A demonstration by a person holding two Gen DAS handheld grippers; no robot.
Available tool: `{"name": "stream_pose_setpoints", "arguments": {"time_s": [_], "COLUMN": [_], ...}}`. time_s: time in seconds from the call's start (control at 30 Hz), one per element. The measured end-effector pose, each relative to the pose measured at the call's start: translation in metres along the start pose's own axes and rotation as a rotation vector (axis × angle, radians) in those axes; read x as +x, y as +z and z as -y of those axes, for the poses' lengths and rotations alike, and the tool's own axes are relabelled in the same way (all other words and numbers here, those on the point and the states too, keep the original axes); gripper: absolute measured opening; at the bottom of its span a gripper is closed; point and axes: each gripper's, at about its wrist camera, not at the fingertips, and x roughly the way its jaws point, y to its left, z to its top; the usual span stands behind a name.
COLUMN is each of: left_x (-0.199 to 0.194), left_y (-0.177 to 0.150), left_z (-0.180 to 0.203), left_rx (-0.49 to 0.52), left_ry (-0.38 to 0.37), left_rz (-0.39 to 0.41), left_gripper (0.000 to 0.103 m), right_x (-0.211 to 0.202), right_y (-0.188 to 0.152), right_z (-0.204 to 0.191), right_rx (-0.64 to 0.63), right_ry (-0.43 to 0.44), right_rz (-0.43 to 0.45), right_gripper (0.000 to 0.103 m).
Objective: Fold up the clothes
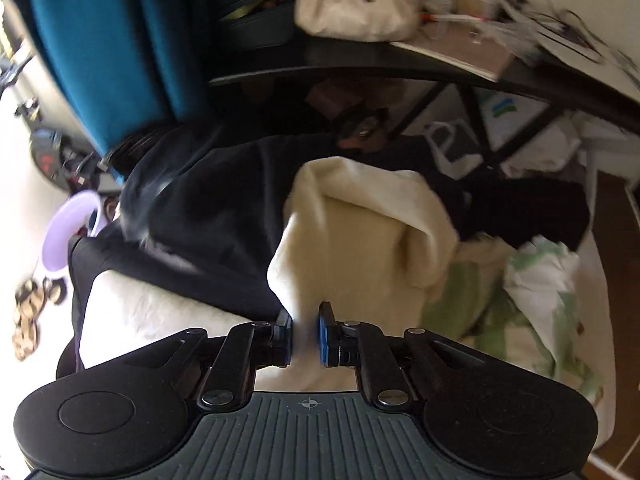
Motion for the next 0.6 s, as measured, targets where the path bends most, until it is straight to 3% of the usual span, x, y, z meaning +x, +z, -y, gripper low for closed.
{"name": "stream_pose_setpoints", "arguments": {"time_s": [0.13, 0.27, 0.37, 0.47, 0.57, 0.6], "left_x": [0.009, 0.007, 0.003, 0.001, -0.001, -0.002], "left_y": [0.002, 0.001, -0.001, -0.007, -0.011, -0.012], "left_z": [0.022, 0.041, 0.052, 0.061, 0.071, 0.074], "left_rx": [0.029, 0.052, 0.054, 0.049, 0.056, 0.060], "left_ry": [-0.033, -0.036, -0.028, -0.011, -0.001, 0.002], "left_rz": [-0.022, -0.012, -0.004, -0.014, -0.021, -0.021], "left_gripper": [0.103, 0.103, 0.103, 0.103, 0.103, 0.103], "right_x": [-0.028, -0.027, -0.013, 0.029, 0.075, 0.076], "right_y": [0.008, 0.033, 0.048, 0.052, 0.046, 0.043], "right_z": [0.041, 0.080, 0.114, 0.158, 0.196, 0.201], "right_rx": [0.057, 0.138, 0.131, 0.174, 0.223, 0.227], "right_ry": [-0.052, -0.089, -0.177, -0.282, -0.321, -0.327], "right_rz": [0.121, 0.158, 0.190, 0.143, -0.034, -0.046], "right_gripper": [0.009, 0.008, 0.008, 0.008, 0.010, 0.012]}}
